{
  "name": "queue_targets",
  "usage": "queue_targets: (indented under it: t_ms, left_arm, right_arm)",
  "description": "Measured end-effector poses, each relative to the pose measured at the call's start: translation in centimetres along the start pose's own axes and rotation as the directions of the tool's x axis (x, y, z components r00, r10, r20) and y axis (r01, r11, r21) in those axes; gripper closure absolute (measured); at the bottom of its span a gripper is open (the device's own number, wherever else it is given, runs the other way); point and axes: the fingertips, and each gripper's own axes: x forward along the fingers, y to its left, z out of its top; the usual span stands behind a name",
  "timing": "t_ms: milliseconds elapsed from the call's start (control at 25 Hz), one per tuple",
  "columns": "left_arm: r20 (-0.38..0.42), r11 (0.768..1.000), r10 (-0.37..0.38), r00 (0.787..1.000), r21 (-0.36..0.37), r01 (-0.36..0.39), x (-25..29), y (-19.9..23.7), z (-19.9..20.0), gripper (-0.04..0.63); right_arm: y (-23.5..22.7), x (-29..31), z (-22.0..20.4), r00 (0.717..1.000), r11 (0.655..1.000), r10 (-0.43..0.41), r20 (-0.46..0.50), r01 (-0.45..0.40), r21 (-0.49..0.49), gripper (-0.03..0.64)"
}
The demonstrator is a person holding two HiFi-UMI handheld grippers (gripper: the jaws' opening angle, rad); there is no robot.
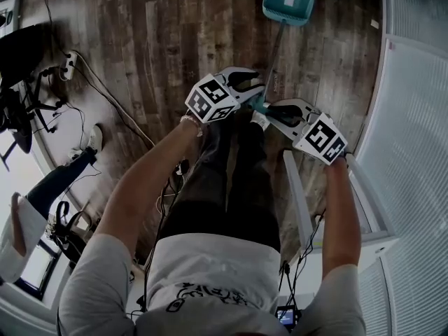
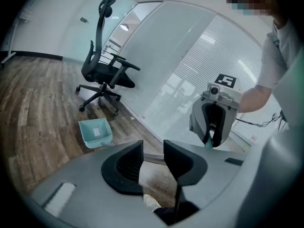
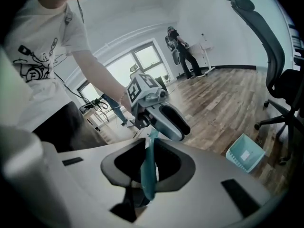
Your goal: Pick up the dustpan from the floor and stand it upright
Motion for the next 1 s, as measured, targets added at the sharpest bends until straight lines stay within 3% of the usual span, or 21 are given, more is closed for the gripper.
queue_targets:
  t_ms: [480, 1000]
  left_arm:
    - [0.054, 0.999, 0.004, 0.999, -0.053, -0.001, -2.0, -1.6, 2.9, 0.478]
    - [0.065, 0.999, -0.015, 0.998, -0.044, 0.018, -2.6, -4.8, 5.4, 0.479]
  right_arm:
    - [1.4, -3.0, 4.1, 0.997, 0.997, 0.044, 0.067, -0.048, 0.054, 0.566]
    - [3.8, -5.4, 5.8, 0.988, 0.983, 0.128, 0.087, -0.138, 0.122, 0.563]
